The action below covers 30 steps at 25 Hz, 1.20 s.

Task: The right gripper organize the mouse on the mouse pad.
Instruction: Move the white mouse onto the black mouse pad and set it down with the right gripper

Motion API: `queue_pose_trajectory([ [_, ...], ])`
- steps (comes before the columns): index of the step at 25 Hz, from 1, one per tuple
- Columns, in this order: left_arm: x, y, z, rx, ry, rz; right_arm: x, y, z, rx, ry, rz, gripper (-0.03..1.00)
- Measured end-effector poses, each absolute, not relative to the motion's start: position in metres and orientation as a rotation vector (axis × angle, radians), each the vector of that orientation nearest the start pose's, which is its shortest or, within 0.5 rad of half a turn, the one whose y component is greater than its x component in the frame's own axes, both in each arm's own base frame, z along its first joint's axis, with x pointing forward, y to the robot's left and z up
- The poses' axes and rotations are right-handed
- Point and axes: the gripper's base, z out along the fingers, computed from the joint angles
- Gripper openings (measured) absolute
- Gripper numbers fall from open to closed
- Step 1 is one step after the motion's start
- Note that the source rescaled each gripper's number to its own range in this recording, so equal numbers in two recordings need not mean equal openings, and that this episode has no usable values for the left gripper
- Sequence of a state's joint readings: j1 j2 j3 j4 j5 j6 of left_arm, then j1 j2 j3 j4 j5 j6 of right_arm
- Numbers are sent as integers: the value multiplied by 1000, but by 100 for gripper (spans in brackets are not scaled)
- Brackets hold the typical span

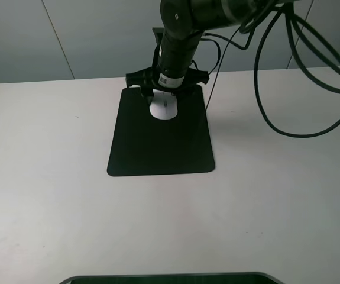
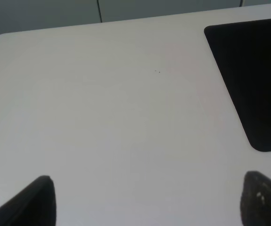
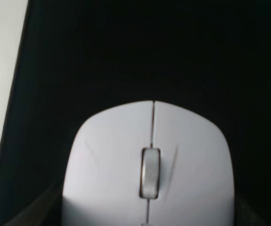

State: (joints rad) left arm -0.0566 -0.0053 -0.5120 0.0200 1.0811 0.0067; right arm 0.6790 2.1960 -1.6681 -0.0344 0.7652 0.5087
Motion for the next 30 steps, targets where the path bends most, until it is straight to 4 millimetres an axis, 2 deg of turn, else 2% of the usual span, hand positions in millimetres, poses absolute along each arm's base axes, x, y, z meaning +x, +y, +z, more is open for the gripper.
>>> queue_pose_trajectory([
  [5,-8,2,279,63,2046,-7,374,298,131,-261,2820,230,4],
  [11,-8,2,279,63,2046,-7,376,296,95,-228,2873,142,4],
  [15,-8,2,279,63,2046,-7,376,296,88,-217,2891,127,4],
  [23,-8,2,279,63,2046,-7,375,295,88,-180,2910,115,4],
  [24,-8,2,279,63,2046,-7,375,295,88,-180,2912,113,7],
  [25,-8,2,279,63,2046,-7,374,295,88,-180,2914,111,22],
  [28,-8,2,279,63,2046,-7,374,294,88,-180,2924,100,84],
  [29,-8,2,279,63,2046,-7,374,294,88,-180,2924,100,93],
  [30,-8,2,279,63,2046,-7,374,294,88,-180,2924,100,97],
])
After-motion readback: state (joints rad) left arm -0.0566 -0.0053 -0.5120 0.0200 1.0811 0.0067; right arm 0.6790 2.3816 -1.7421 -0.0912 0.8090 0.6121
